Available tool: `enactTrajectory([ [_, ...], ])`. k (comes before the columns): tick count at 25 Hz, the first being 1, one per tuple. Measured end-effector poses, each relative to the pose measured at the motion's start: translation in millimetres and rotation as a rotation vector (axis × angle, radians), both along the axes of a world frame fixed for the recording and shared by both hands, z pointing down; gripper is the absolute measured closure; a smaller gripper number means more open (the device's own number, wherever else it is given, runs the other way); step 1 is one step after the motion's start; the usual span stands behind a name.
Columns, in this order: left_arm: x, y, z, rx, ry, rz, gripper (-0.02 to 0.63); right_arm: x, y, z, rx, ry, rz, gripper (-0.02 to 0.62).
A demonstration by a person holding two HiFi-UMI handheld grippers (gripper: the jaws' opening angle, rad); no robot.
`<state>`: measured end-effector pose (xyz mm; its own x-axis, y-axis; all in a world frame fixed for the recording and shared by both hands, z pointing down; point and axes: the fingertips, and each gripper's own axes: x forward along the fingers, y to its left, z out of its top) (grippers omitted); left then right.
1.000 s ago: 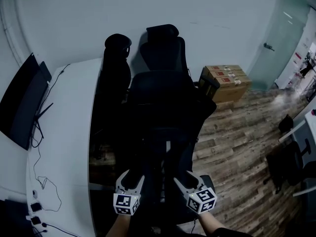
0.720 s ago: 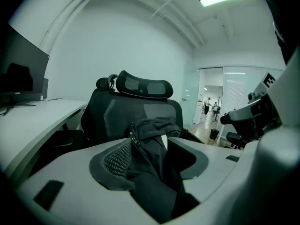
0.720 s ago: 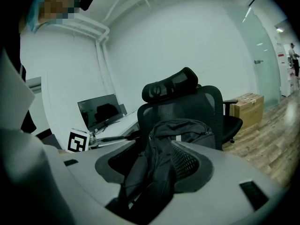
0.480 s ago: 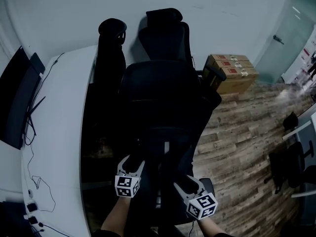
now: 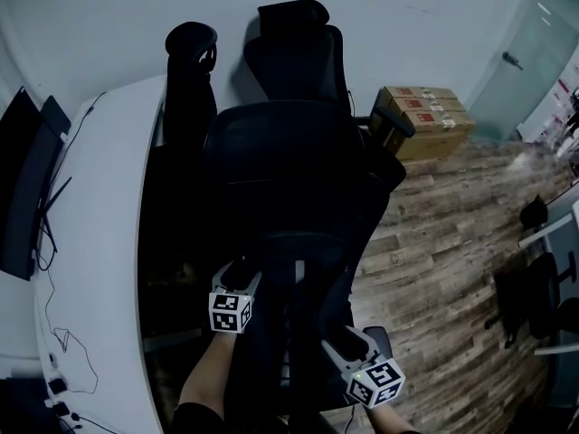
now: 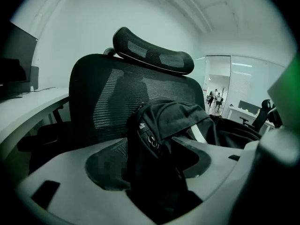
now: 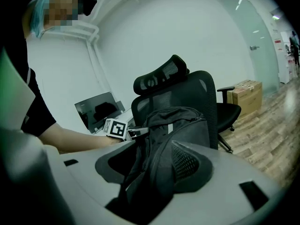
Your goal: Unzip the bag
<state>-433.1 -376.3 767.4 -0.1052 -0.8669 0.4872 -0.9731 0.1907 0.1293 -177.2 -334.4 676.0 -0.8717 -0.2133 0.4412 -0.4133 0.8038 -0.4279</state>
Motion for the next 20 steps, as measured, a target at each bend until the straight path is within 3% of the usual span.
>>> enactTrajectory([
  [10, 1, -21, 9, -0.050, 0.013, 0.016, 0.325, 16, -20, -9, 0.025, -0.019, 0.061, 0.383],
  [13, 12, -20, 4, -0.059, 0.030, 0.058, 0.437, 18, -20, -14, 0.041, -0.024, 0.056, 0.383],
  [20, 54, -8, -32, 0.017, 0.029, 0.136, 0.499, 13, -9, -42, 0.128, -0.031, 0.016, 0.383],
])
